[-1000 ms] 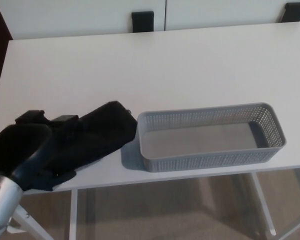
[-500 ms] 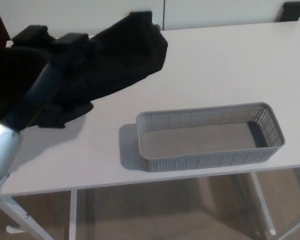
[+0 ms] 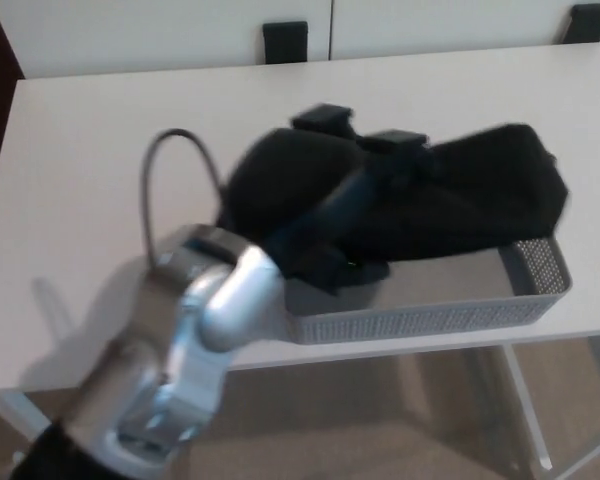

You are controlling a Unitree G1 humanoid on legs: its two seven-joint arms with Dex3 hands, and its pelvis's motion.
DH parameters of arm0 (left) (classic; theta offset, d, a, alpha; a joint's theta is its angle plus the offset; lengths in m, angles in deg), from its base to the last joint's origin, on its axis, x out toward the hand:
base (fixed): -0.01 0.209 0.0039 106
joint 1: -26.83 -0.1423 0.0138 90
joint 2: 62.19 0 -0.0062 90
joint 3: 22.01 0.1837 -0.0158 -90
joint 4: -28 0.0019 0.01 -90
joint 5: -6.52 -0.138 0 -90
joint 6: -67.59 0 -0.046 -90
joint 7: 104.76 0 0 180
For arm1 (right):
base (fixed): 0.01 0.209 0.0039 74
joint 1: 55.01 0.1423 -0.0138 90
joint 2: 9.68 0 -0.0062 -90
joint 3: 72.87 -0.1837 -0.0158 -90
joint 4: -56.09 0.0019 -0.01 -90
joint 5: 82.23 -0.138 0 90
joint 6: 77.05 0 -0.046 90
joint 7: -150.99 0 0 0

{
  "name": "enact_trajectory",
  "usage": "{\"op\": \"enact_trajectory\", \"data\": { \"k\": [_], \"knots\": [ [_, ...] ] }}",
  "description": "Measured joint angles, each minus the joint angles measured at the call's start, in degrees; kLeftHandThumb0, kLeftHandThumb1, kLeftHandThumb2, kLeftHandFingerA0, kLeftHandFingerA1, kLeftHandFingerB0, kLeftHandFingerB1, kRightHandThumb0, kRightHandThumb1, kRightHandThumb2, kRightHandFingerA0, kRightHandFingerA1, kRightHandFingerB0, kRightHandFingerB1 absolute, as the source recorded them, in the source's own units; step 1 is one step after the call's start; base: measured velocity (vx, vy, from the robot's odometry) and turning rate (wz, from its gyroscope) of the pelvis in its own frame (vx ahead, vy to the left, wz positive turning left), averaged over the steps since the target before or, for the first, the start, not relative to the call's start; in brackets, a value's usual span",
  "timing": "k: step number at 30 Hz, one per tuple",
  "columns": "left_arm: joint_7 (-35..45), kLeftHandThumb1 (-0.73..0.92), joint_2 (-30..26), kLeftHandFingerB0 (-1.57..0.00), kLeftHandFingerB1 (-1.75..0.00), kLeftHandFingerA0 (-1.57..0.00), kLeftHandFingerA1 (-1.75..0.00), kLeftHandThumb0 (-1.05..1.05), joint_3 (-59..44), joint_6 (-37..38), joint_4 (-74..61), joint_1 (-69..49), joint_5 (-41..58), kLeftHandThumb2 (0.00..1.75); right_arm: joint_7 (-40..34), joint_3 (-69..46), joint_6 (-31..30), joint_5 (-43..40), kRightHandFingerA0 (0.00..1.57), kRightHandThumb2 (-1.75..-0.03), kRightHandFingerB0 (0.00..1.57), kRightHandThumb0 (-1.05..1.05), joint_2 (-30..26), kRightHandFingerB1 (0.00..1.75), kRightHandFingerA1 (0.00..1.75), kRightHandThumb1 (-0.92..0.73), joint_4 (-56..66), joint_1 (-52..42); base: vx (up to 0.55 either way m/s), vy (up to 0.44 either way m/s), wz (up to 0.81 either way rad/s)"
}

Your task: The robot walk towards a table in front and pick up a black pencil case on the left hand side and put the pencil case into a small container on the right hand side

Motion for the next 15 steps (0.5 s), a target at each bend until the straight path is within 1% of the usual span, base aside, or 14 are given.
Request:
{"op": "enact_trajectory", "data": {
  "k": [1,2,4,5,7,8,9,10,11,12,13,14,15],
  "knots": [
    [-0.5,0.65,0.9,-0.65,-0.51,-0.82,-1.5,-0.08,0.8,0.0,1.8,0.5,-0.4,0.59,0.0,0.0,0.0,0.0,0.01,-0.91,0.03,-0.7,0.0,0.34,0.41,-0.56,0.0,0.0,0.0,0.0,0.0],
    [-1.1,0.67,2.2,-0.6,-0.49,-0.81,-1.51,-0.09,1.6,0.0,4.4,1.0,-1.0,0.6,0.0,0.0,0.0,0.0,0.0,-0.91,0.03,-0.7,0.1,0.34,0.4,-0.57,0.0,0.0,0.0,0.0,0.0],
    [-1.9,0.67,3.6,-0.6,-0.49,-0.81,-1.51,-0.09,2.5,-0.1,7.6,1.5,-2.1,0.6,0.0,0.1,-0.1,0.0,0.0,-0.91,0.03,-0.7,0.2,0.34,0.4,-0.57,0.7,-0.2,0.0,0.0,0.0],
    [-2.1,0.68,4.1,-0.62,-0.5,-0.82,-1.44,-0.12,2.7,-0.3,8.5,1.6,-2.4,0.61,0.0,0.2,-0.1,0.0,0.02,-0.92,0.01,-0.68,0.3,0.32,0.4,-0.57,1.0,-0.3,0.0,0.0,0.0],
    [-2.8,0.68,4.8,-0.61,-0.49,-0.84,-1.43,-0.13,3.0,-0.5,10.4,1.9,-3.0,0.61,0.0,0.3,-0.2,0.0,0.02,-0.92,0.02,-0.68,0.3,0.32,0.4,-0.56,1.6,-0.4,0.0,0.0,0.0],
    [-3.4,0.69,5.1,-0.63,-0.51,-0.82,-1.44,-0.12,3.2,-0.5,11.9,2.1,-3.4,0.61,0.0,0.4,-0.3,0.0,0.0,-0.94,0.04,-0.65,0.3,0.32,0.37,-0.57,2.0,-0.4,0.0,0.0,0.0],
    [-3.4,0.7,5.1,-0.65,-0.51,-0.81,-1.45,-0.12,3.2,-0.5,12.0,2.1,-3.5,0.61,0.0,0.4,-0.3,0.0,0.0,-0.92,0.07,-0.68,0.3,0.31,0.39,-0.56,2.0,-0.4,0.0,0.0,0.0],
    [-4.1,0.7,5.2,-0.65,-0.51,-0.81,-1.45,-0.12,3.3,-0.6,13.8,2.2,-4.0,0.61,0.0,0.6,-0.3,0.1,0.0,-0.92,0.07,-0.68,0.3,0.31,0.39,-0.56,2.1,-0.3,0.0,0.0,0.0],
    [-4.4,0.71,5.4,-0.64,-0.48,-0.82,-1.41,-0.11,3.3,-0.7,14.6,2.3,-4.3,0.6,-0.1,0.8,-0.3,0.2,0.1,-0.67,0.11,-0.65,0.3,0.21,0.29,-0.76,2.0,-0.2,0.0,0.0,0.0],
    [-4.8,0.61,5.6,-0.38,-0.35,-0.77,-0.86,-0.28,3.3,-0.7,15.3,2.4,-4.5,0.58,-0.1,1.0,-0.3,0.3,0.0,-0.93,0.03,-0.66,0.3,0.31,0.37,-0.57,2.1,-0.2,0.0,0.0,0.0],
    [-4.8,0.48,5.8,-0.16,-0.36,-0.5,-0.54,-0.52,3.4,-1.0,15.7,2.5,-4.7,0.7,-0.1,1.1,-0.3,0.4,0.0,-0.93,0.03,-0.66,0.3,0.31,0.37,-0.57,2.2,-0.2,0.0,0.0,0.0],
    [-4.7,0.45,5.9,-0.05,-0.24,-0.16,-0.42,-0.62,3.5,-1.5,15.9,2.5,-5.1,0.72,-0.1,1.1,-0.4,0.4,0.0,-0.93,0.02,-0.68,0.3,0.3,0.36,-0.58,2.3,-0.1,0.0,0.0,0.0],
    [-4.4,0.45,6.0,-0.05,-0.24,-0.16,-0.42,-0.62,3.7,-2.2,16.0,2.6,-5.5,0.72,-0.1,1.1,-0.4,0.4,0.0,-0.93,0.02,-0.68,0.3,0.3,0.36,-0.58,2.4,0.0,0.0,0.0,0.0]
  ]
}}
